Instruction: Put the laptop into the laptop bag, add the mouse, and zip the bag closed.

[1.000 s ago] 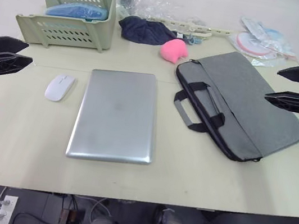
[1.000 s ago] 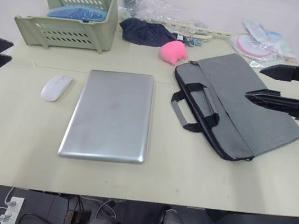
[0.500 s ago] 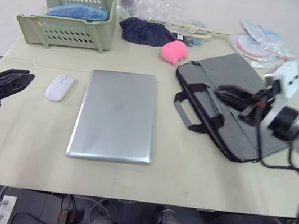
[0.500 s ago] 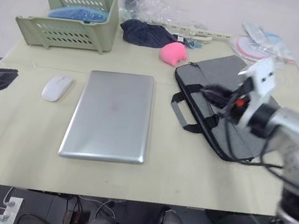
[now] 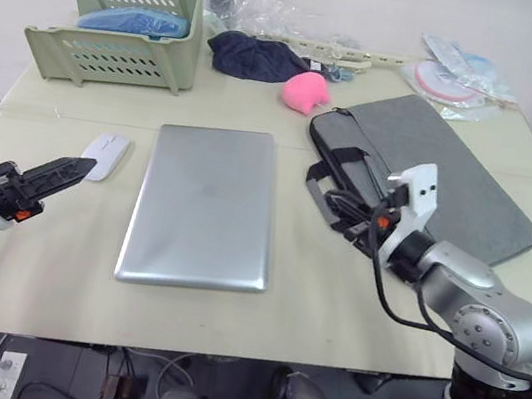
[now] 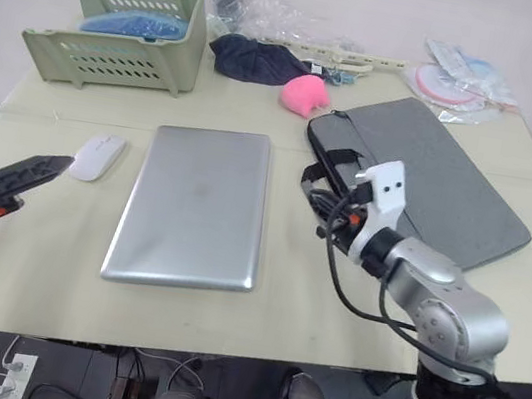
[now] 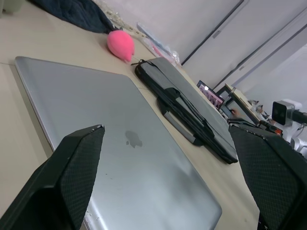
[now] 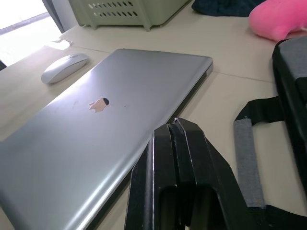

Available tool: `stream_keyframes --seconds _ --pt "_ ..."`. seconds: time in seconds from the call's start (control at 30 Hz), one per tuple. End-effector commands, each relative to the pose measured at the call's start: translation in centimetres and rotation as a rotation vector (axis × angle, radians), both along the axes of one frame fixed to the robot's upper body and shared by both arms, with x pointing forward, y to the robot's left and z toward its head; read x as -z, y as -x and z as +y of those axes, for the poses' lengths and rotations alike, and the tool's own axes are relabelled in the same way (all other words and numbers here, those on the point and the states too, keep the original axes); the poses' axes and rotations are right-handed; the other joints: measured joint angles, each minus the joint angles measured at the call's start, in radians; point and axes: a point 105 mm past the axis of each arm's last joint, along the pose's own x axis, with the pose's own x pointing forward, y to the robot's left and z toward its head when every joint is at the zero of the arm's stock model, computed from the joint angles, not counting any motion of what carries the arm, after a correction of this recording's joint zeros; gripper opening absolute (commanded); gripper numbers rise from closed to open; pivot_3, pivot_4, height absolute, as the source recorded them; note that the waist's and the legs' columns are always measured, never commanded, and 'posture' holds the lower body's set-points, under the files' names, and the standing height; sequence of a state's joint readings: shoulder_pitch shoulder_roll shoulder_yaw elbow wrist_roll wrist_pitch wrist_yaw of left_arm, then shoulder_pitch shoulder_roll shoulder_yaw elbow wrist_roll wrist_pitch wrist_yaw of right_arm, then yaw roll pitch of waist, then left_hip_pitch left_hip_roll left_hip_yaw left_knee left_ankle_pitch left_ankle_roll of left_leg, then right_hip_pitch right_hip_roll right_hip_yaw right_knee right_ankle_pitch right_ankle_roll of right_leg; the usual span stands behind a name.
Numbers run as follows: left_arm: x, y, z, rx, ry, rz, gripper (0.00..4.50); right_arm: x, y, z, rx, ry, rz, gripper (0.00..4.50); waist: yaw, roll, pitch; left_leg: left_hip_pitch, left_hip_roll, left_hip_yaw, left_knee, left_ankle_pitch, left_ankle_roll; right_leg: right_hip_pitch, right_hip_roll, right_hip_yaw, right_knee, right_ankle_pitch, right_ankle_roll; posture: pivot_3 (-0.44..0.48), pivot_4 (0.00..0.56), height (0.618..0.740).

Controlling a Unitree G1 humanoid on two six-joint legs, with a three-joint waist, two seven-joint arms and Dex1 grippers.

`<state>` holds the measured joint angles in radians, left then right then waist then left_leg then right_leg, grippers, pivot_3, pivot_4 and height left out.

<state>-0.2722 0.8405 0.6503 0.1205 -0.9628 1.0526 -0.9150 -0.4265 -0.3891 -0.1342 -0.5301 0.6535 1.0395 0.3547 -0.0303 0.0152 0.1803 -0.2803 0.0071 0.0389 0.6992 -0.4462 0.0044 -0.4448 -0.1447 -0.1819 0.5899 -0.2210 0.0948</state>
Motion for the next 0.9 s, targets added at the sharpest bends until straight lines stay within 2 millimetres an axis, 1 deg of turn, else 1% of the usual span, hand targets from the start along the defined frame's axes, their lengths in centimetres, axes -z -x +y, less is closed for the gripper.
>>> stream_keyframes --seconds 0.03,0.17,0.3,0.5,0.63,0.77,0.9 --pt "0.8 -0.9 -0.6 0.051 -0.041 0.042 4.50 0.3 0.2 0.7 0.024 -0.012 -0.013 0.01 0.000 0.000 0.000 0.000 0.000 0.000 0.000 0.000 0.000 0.000 0.000 0.000 0.000 0.000 0.000 0.000 0.150 0.740" --pt "1.8 -1.9 -0.7 0.058 -0.070 0.083 4.50 0.9 0.1 0.9 0.027 -0.016 -0.003 0.01 -0.005 0.000 0.000 0.000 -0.001 0.001 0.000 0.000 0.000 0.000 0.000 0.000 -0.001 0.000 0.000 0.000 0.150 0.740" --pt "3.5 -3.4 -0.4 0.022 -0.137 0.154 4.50 1.3 -0.2 1.1 0.039 -0.018 0.005 0.01 -0.006 0.000 0.000 0.000 0.000 0.001 0.000 0.000 0.000 0.000 0.001 0.000 0.000 0.000 0.000 0.000 0.150 0.740" --pt "3.9 -4.2 -0.6 0.052 -0.169 0.163 4.50 1.7 -0.2 1.4 0.025 -0.010 0.011 0.01 -0.010 0.000 0.000 0.000 -0.001 0.001 0.000 0.000 0.000 0.000 0.001 0.000 0.000 0.000 0.000 0.000 0.150 0.740" --pt "4.7 -4.8 -0.9 0.057 -0.196 0.201 4.50 2.0 -0.4 1.2 0.037 0.007 0.021 0.01 -0.010 0.000 0.000 0.000 -0.001 0.001 0.000 0.000 0.000 0.000 0.000 0.000 0.000 0.000 0.000 0.000 0.150 0.740" --pt "5.6 -5.8 -1.5 0.068 -0.243 0.232 4.50 2.4 -0.5 1.6 0.015 0.043 0.029 0.01 -0.008 -0.001 0.000 0.000 -0.001 0.001 0.000 0.000 0.000 0.000 0.000 0.000 0.000 0.000 0.000 0.000 0.150 0.740" --pt "5.8 -6.1 -1.1 0.067 -0.252 0.238 4.50 2.5 -0.6 1.8 0.012 0.058 0.030 0.01 -0.013 -0.001 0.000 0.000 -0.001 0.001 0.000 0.000 0.000 0.000 0.000 0.000 0.000 0.000 0.000 0.000 0.150 0.740"
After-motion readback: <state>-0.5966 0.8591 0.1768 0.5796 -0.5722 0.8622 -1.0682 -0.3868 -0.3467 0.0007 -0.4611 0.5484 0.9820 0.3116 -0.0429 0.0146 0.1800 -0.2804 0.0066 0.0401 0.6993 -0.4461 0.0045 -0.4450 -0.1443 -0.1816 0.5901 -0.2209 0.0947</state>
